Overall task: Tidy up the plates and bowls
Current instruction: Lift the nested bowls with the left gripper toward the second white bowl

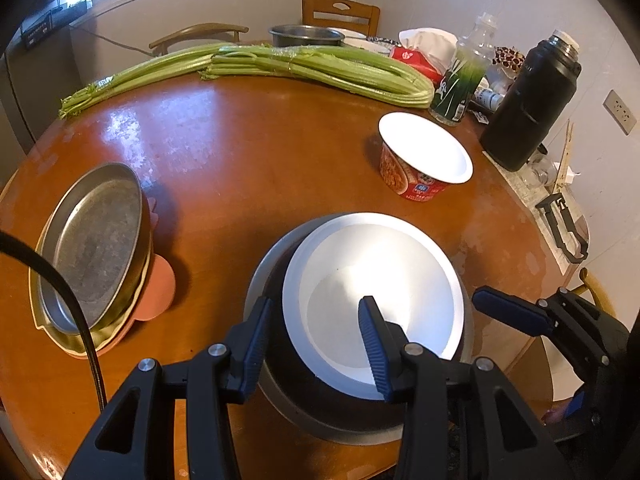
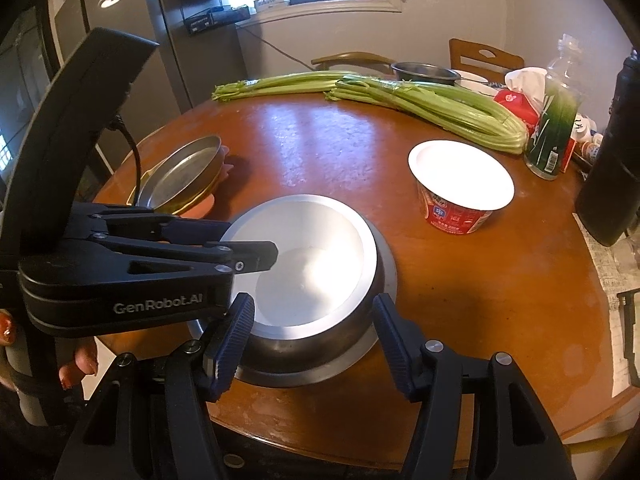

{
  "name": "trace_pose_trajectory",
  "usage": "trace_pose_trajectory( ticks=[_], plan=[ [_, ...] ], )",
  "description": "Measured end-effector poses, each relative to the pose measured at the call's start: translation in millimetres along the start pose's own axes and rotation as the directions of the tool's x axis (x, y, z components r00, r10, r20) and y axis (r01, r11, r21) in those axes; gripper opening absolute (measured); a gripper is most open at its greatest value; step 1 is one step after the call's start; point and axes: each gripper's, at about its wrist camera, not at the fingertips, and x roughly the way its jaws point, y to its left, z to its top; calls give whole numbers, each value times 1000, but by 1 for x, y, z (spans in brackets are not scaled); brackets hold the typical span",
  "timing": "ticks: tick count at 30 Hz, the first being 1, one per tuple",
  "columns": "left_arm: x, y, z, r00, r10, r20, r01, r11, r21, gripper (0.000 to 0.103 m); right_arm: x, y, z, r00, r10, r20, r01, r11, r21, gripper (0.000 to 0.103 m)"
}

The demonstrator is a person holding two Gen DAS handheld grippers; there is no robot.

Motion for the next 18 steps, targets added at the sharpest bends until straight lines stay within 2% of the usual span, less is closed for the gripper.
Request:
trace_pose_trajectory(
  ticks=[9, 18],
  plan=[
    [-20, -2, 3, 998, -1, 55, 0, 1000, 15, 44, -9, -5, 7, 999, -6, 36, 5, 1000, 17, 63],
    [-18, -4, 13, 998, 13, 55, -14, 1000, 16, 45, -10, -17, 13, 999, -8, 47, 5, 999, 48, 63]
  ],
)
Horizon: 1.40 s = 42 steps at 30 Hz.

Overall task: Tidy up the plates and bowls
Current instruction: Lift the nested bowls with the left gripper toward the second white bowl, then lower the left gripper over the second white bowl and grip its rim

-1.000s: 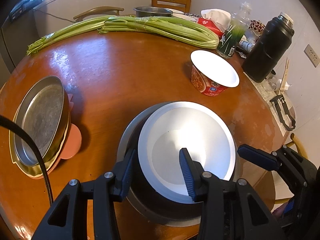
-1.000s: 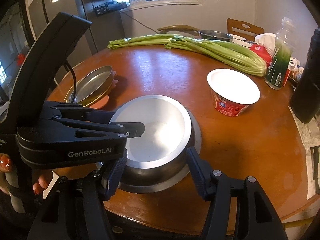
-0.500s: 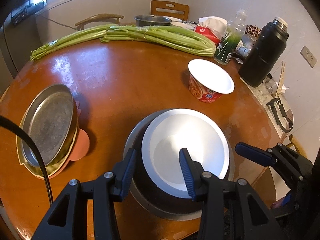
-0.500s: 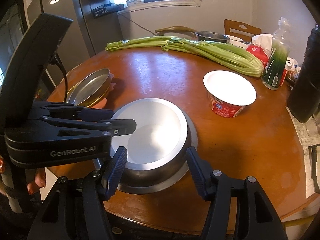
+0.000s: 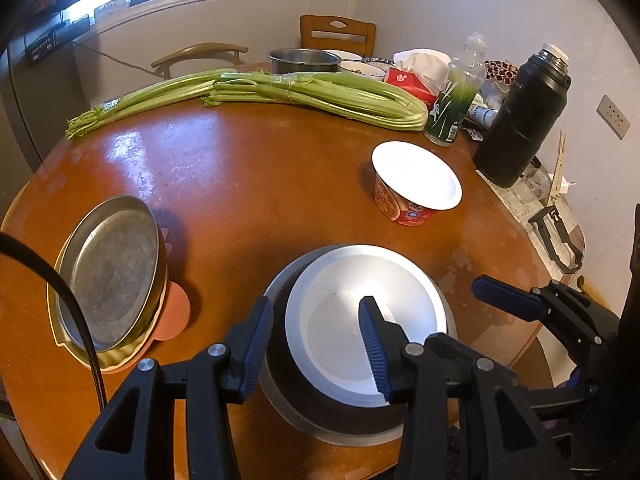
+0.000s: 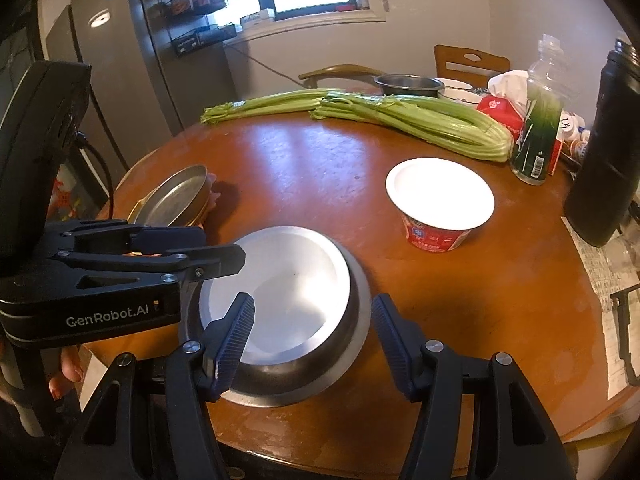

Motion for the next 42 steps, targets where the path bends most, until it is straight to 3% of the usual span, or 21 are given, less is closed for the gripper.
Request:
trace_pose_trajectory(
  ticks=[12, 26, 42],
  plan=[
    [12, -15, 28, 1000, -6, -2, 6, 999, 35, 45, -3, -26, 6, 1000, -18, 16, 17, 998, 60, 63],
    [42, -33, 75, 999, -46, -28, 47, 998, 52, 45, 4, -89, 38, 993, -113, 34, 105, 977, 187, 64],
    [85, -37, 107, 992, -102, -75, 107, 992, 64, 45, 55, -126, 60, 983, -175, -52, 182, 957, 227, 63]
  ],
)
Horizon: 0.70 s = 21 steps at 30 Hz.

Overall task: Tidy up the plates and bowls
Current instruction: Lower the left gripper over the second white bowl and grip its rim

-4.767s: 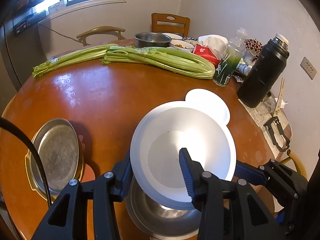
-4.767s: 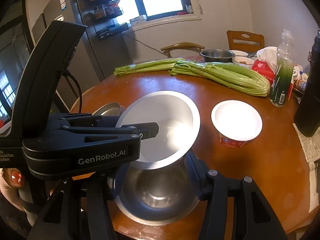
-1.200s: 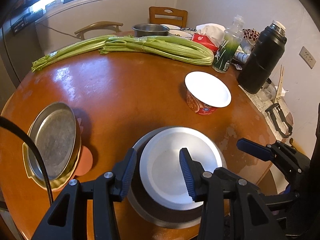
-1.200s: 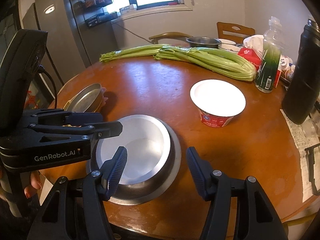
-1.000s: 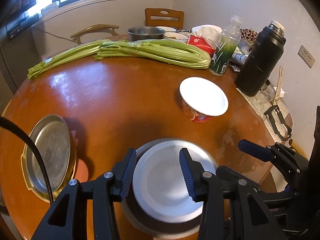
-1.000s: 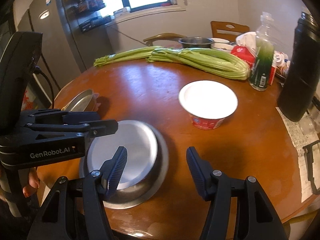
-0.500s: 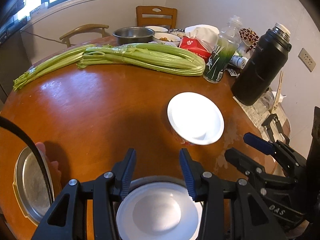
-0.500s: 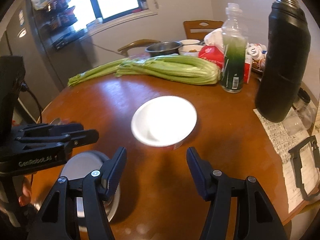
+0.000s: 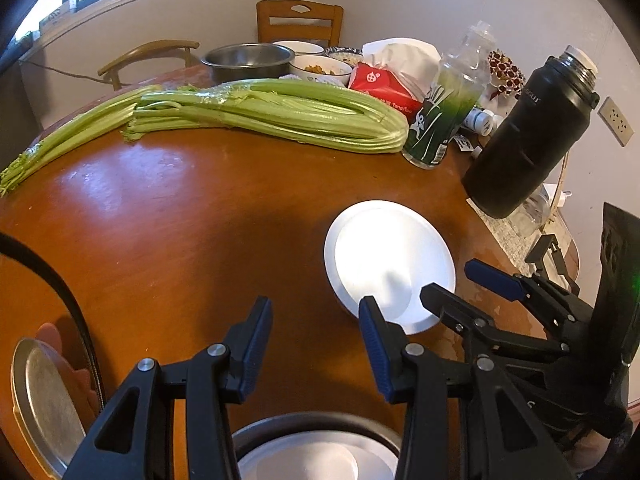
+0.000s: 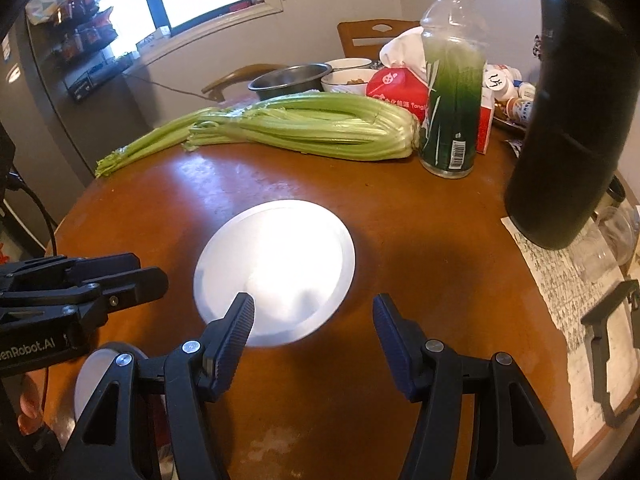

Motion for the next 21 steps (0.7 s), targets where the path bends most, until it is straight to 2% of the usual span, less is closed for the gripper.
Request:
trace_pose_trajectory(
  ticks=[11, 21],
  plan=[
    [23, 8, 8, 999, -38, -35, 37, 999, -28, 45, 24, 9, 9, 1000, 9, -23, -11, 997, -74, 63],
    [31, 30, 10, 998, -23, -52, 18, 996, -93, 45, 31, 34, 5, 997, 66, -41, -71, 986, -148, 63]
  ],
)
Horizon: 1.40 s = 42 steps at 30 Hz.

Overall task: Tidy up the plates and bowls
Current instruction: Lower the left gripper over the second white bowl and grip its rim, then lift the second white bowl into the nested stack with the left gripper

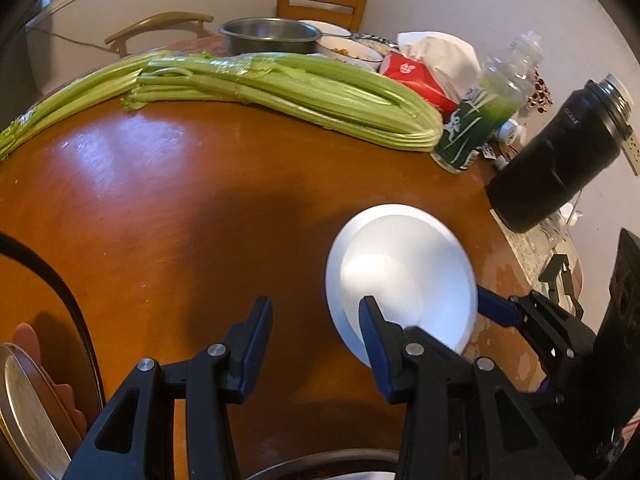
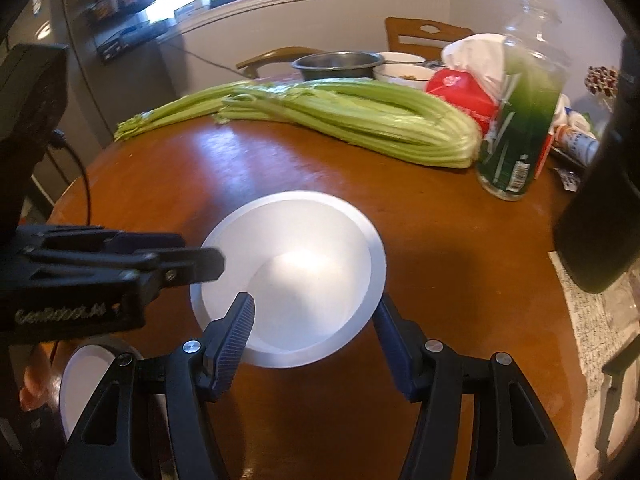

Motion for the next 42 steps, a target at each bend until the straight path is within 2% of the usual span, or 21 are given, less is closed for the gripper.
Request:
trace_pose_trajectory(
  ticks=[7, 10, 13, 17, 42],
  plan=[
    [3, 5, 3, 1000, -2, 7, 3, 1000, -12, 45, 3, 13, 1, 999, 35, -6, -35, 999, -23, 60],
    [9, 3, 2, 1000, -10, -15, 10, 1000, -7, 45, 4, 15, 1, 999, 46, -9, -46, 999, -25, 59],
    [14, 1, 1, 999, -32, -32, 32, 999, 0, 37, 4, 18, 0, 998, 65, -15, -65, 998, -22, 59],
    [14, 1, 0, 999, -30, -30, 30, 1000, 5, 33, 1, 21, -1, 998, 56, -10, -56, 998, -23, 60],
    [-54, -6, -16, 995, 5, 95, -7, 1000, 28, 31, -48, 48, 1, 993, 81, 84, -77, 996, -51, 59]
  ],
)
